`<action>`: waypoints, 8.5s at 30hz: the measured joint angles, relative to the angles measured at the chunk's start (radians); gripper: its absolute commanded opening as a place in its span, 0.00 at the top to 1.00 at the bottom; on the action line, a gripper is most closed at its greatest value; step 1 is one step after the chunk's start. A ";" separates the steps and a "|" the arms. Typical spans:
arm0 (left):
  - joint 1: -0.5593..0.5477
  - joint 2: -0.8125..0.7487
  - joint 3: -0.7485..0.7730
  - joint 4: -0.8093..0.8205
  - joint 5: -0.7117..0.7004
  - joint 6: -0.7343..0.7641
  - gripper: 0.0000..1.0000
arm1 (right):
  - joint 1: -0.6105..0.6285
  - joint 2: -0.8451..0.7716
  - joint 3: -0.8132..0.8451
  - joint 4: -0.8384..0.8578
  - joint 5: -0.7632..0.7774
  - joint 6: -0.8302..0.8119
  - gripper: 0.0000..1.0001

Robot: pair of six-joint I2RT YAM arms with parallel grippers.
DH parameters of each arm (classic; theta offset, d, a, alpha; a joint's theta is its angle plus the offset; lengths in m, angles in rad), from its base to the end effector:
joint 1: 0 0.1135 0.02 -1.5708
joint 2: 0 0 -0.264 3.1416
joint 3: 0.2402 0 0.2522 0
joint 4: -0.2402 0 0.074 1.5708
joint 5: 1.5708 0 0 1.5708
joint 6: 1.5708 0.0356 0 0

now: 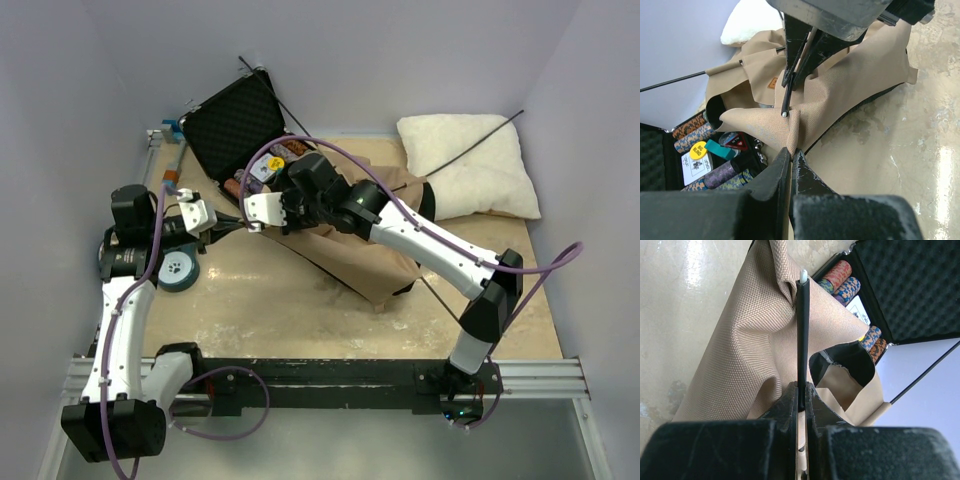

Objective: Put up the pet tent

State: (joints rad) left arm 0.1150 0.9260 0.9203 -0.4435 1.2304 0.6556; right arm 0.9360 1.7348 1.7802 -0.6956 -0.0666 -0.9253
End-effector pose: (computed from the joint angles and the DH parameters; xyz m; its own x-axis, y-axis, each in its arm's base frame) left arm 0.1866 -0.0122 0.3458 0.1489 0.2221 -0.9636 0.9012 0.3705 0.2247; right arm 0.2307 0.3173 0.3787 0.4509 -0.7318 -0.5110 -0.7890 -0.0590 -0.6116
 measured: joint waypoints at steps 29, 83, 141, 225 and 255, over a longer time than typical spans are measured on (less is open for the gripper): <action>0.003 0.026 0.000 0.042 0.023 -0.091 1.00 | -0.015 -0.059 -0.049 0.015 -0.010 0.000 1.00; -0.113 0.203 0.329 -0.502 -0.132 0.150 1.00 | 0.026 -0.024 -0.034 0.023 0.077 -0.057 1.00; -0.251 0.227 0.140 -0.093 -0.219 -0.448 1.00 | 0.084 -0.021 -0.096 0.036 0.121 -0.070 1.00; -0.411 0.442 0.299 -0.354 -0.523 -0.083 0.56 | -0.477 -0.084 -0.541 0.446 -0.029 0.566 1.00; -0.508 0.533 -0.003 -0.178 -0.675 -0.179 1.00 | -0.492 -0.105 -0.544 0.458 -0.009 0.608 1.00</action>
State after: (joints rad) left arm -0.3931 1.4593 0.9173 -0.6212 0.5552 0.4767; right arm 0.4438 1.6302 1.2366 -0.2379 -0.0753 -0.3172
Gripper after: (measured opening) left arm 0.037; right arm 0.027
